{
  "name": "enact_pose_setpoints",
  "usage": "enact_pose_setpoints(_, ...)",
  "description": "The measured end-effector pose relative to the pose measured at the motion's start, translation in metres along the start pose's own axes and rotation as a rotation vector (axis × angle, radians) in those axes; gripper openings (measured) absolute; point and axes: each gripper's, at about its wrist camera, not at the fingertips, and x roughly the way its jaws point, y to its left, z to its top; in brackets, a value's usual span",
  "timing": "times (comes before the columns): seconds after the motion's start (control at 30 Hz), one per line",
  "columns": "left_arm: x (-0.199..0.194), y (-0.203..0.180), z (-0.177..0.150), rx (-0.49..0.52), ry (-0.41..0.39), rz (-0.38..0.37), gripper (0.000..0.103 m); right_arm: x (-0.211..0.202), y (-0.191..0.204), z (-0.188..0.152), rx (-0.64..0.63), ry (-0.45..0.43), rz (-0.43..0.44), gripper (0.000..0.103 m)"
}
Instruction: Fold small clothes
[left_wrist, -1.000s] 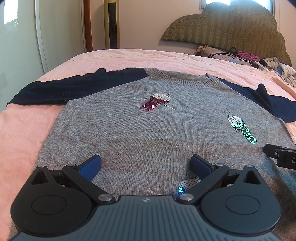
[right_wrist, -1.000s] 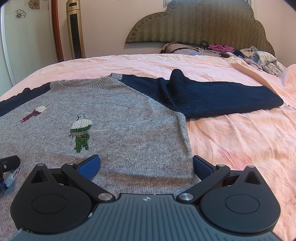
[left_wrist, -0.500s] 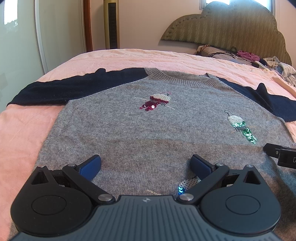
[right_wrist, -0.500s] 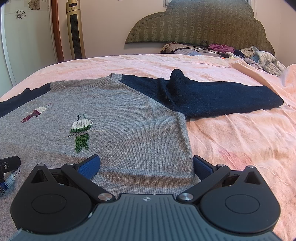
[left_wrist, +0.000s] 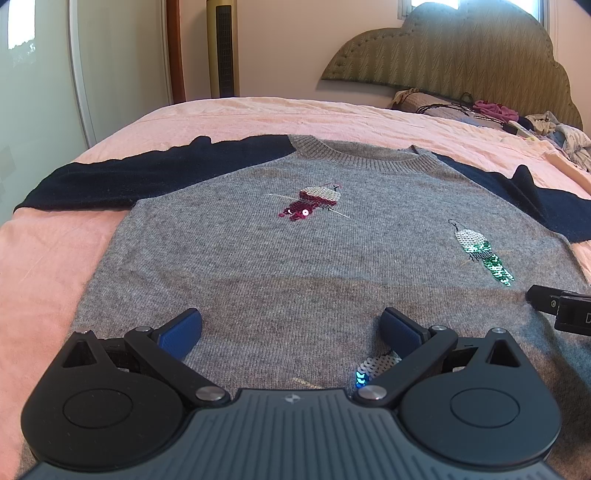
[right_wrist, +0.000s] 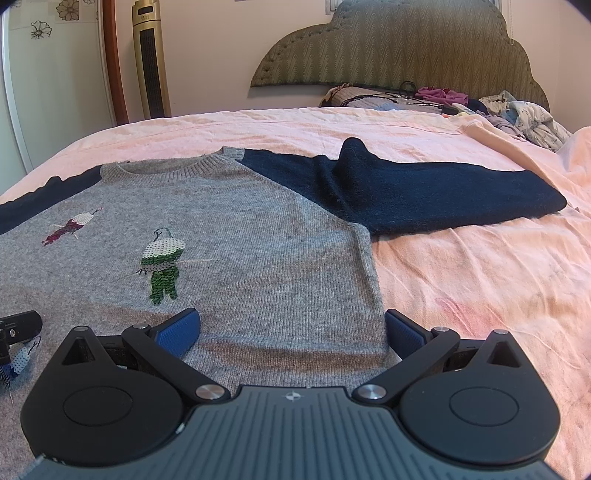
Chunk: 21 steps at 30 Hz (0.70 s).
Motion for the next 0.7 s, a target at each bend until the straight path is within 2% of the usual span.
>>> enact_pose_setpoints(0.7,0.0017,-0.0030,-0.0001,0.004,0.001,0.008,0.103,-0.0005,-0.0013,0.0043,-0.017,0.018,0.019,0.103)
